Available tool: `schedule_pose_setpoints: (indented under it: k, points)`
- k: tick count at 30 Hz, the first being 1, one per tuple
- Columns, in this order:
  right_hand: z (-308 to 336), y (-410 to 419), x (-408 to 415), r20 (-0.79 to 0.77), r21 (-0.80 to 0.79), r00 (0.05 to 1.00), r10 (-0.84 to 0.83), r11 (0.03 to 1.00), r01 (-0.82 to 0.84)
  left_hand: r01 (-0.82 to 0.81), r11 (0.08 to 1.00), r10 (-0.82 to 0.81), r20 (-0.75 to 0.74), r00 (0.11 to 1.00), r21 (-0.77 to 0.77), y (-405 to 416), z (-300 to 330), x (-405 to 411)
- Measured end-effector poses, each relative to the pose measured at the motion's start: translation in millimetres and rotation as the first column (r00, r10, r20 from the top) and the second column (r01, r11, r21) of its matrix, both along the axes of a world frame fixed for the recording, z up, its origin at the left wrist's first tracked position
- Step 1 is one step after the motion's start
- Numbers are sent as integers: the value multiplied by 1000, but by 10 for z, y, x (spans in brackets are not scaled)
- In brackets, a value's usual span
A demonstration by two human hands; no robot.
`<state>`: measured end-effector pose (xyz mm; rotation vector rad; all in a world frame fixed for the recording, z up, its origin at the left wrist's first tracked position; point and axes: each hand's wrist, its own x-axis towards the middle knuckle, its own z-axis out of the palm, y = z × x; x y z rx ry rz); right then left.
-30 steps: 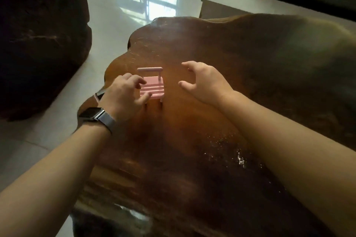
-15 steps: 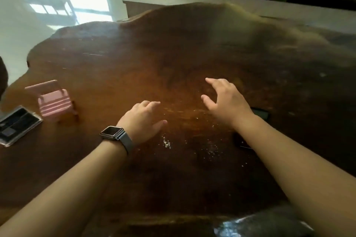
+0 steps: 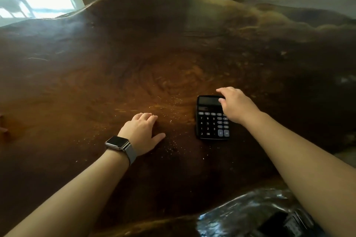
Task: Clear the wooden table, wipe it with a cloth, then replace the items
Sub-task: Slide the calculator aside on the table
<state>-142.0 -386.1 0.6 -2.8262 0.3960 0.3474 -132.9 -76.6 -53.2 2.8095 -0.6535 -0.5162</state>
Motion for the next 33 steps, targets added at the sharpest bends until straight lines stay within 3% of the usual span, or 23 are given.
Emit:
schedule_pose_setpoints:
  k: [9,20,33]
  points:
    - [-224,-96,124,-56,50,997,62,997,-59,-18,999,14,114,993,42,-141,-91,6]
    - [-173,-113,199,-4,132,999,52,990,-51,-29,999,25,102,995,42,-141,-23,53]
    - [192,1035,708,85,223,970,226,945,-240,-203,979,204,94,974,-16,744,291,12]
